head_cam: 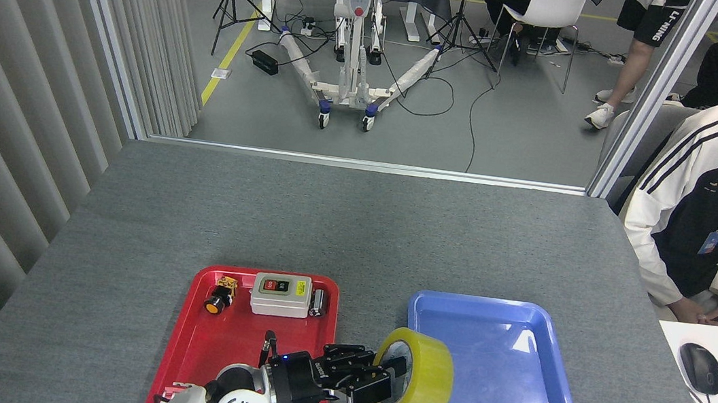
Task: Place and move tape with both arms
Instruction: 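Grasp the tape with the right gripper and release the left gripper, then lower the tape into the blue tray with the right gripper and open it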
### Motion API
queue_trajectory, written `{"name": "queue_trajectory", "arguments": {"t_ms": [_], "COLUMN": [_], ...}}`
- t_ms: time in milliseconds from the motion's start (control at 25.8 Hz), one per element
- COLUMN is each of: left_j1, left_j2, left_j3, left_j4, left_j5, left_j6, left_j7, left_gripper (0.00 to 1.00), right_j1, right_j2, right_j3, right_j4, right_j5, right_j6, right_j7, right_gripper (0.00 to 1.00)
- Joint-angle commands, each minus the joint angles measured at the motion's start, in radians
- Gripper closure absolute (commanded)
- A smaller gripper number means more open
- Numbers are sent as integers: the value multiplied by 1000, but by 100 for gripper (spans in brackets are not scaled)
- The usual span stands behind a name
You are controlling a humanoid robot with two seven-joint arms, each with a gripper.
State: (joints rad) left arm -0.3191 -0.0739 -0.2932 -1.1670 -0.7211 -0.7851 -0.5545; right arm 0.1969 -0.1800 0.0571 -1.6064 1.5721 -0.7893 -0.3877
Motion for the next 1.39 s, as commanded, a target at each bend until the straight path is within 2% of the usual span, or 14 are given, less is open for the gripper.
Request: {"name": "queue_trajectory", "arguments": {"t_ms": [0,39,116,426,581,735,852,968,1045,1084,1161,1200,1239,1355], "left_j1": [5,5,3,15,81,224,324,342,344,344,344,345,345,342], "left_j2": [0,-1,-1,46,106,132,134,135,135,135,141,151,157,141], "left_j3": [2,5,19,88,121,166,166,163,157,150,143,143,141,147], "left_j4": [0,1,4,-37,-122,-287,-413,-438,-435,-431,-439,-453,-467,-465], "left_j5": [0,-1,5,28,-46,-432,-658,-710,-707,-707,-706,-706,-704,-693], "left_j6": [0,0,0,0,164,311,477,604,656,673,696,701,704,704], "left_j7": [2,2,22,73,237,513,578,578,576,576,576,578,576,585], "left_gripper": [75,54,0,0,0,0,0,0,0,0,0,0,0,0], "right_j1": [1,1,1,1,-4,-40,-111,-171,-203,-209,-215,-215,-214,-208], "right_j2": [-1,-3,-4,-15,-32,-33,-30,-35,-39,-45,-49,-50,-49,-47], "right_j3": [-8,-11,-20,-77,-120,-141,-128,-82,-60,-60,-60,-60,-59,-56], "right_j4": [0,0,2,2,3,2,2,3,3,3,8,11,11,11], "right_j5": [-1,-3,-7,-21,-47,-101,-116,-119,-119,-119,-119,-119,-119,-119], "right_j6": [4,4,4,19,102,294,486,598,631,642,668,680,682,679], "right_j7": [0,0,0,1,29,391,759,1017,1063,1066,1067,1066,1063,1060], "right_gripper": [100,100,100,100,100,100,100,100,100,94,55,23,0,0]}}
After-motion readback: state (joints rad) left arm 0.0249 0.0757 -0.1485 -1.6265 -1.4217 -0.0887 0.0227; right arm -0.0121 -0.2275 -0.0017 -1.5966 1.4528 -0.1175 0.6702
